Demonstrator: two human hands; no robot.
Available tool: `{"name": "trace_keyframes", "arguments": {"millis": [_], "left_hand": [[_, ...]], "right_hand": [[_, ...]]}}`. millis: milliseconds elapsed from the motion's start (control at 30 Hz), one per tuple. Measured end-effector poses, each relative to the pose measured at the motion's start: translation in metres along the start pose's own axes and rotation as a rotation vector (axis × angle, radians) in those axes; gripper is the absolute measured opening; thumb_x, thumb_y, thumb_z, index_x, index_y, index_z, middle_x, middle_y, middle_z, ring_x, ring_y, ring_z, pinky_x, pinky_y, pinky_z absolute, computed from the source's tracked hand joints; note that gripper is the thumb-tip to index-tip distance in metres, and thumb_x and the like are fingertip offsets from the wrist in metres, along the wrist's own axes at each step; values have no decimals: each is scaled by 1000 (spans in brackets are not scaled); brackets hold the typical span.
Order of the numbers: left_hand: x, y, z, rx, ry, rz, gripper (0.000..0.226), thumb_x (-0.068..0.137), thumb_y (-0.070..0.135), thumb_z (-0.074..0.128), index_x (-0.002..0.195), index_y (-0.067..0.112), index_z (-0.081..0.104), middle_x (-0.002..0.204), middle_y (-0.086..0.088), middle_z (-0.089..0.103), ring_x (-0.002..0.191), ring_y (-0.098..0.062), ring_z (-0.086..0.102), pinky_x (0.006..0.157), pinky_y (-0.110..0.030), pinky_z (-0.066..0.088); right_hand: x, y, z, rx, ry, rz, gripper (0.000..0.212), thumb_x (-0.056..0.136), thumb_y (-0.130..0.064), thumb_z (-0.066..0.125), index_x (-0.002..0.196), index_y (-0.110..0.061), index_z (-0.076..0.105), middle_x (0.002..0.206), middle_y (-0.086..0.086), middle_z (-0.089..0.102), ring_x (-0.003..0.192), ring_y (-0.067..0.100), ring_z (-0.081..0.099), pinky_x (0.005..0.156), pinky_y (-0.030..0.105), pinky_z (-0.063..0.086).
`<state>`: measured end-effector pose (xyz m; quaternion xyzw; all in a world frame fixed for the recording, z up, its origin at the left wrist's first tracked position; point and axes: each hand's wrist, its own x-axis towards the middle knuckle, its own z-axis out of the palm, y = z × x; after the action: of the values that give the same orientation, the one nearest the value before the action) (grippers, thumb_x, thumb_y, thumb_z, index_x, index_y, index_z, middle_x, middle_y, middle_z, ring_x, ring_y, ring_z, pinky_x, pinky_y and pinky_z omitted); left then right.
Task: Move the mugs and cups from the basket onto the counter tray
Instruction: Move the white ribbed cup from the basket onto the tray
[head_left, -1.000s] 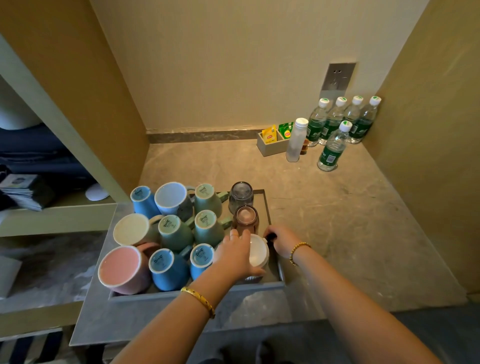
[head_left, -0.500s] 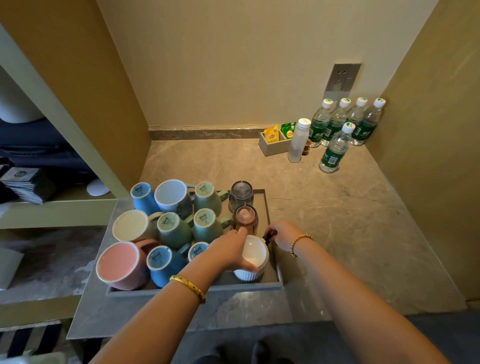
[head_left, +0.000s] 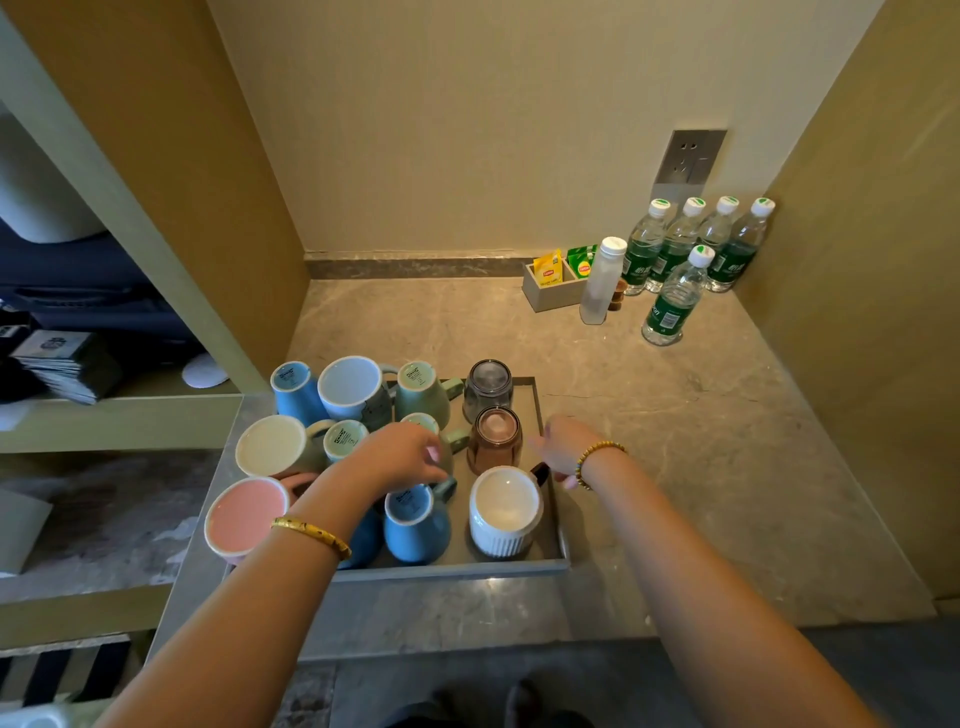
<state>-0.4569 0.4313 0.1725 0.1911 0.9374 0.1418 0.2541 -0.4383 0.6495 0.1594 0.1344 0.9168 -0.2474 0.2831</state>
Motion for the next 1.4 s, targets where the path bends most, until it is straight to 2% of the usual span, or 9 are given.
{"name": "trace_keyframes", "arguments": {"millis": [67,167,267,433,1000,1200,1267,1333,1400], "left_hand": [[-4,2,2,74,-111,-36,45,79,40,70,116,18,58,118,0,60,104,-16,56,89,-29,46],[-10,10,5,219,-272,-49,64,77,42,71,130,16,46,132,-4,52,116,-24,50,91,-32,42],[-15,14,10,314,-329,-58,68,79,35,71,136,15,40,135,-7,49,119,-27,49,93,-34,42],[-19,12,11,264,-294,-60,66,79,36,70,135,16,41,132,-8,51,117,-26,51,92,-32,43],[-13,13,18,340,-272,-67,61,78,38,70,129,12,48,121,-8,57,108,-26,56,88,-33,47],[-13,9,16,273,-288,-46,72,77,47,68,135,14,42,131,-7,53,115,-26,52,93,-34,44],[-13,9,13,242,-262,-21,69,78,46,68,134,14,43,133,-6,52,118,-25,51,95,-35,44],[-11,9,8,129,-179,5,57,81,40,67,129,15,48,129,-5,55,115,-23,53,96,-36,46],[-9,8,1,13,-44,25,44,84,33,65,123,17,54,120,-4,61,107,-20,57,92,-36,48]], "right_hand": [[-11,-17,-2,-26,-125,-7,41,86,-51,53,94,-11,50,97,8,56,77,23,62,53,27,53],[-22,-36,3,-181,-302,-8,82,78,-51,66,139,-11,30,137,14,42,98,28,61,75,36,58],[-28,-43,13,-366,-339,-99,88,77,-39,72,143,-8,23,142,15,39,118,32,51,96,40,49],[-28,-34,29,-394,-300,-197,93,73,-29,77,144,-9,19,144,14,33,129,32,39,105,46,37],[-29,-34,29,-341,-288,-256,95,74,-24,76,146,-12,14,146,14,29,129,32,37,105,45,38],[-30,-29,34,-230,-253,-258,96,73,-23,77,144,-12,14,145,13,32,128,31,39,103,43,39],[-29,-28,29,-204,-279,-228,96,75,-26,76,145,-15,12,146,12,32,126,31,42,97,41,46],[-25,-30,13,-143,-301,-146,86,79,-36,70,144,-23,16,141,10,39,113,27,52,76,32,54],[-22,-33,-5,-136,-161,-123,62,85,-43,60,135,-18,34,116,6,54,89,18,57,59,24,49]]}}
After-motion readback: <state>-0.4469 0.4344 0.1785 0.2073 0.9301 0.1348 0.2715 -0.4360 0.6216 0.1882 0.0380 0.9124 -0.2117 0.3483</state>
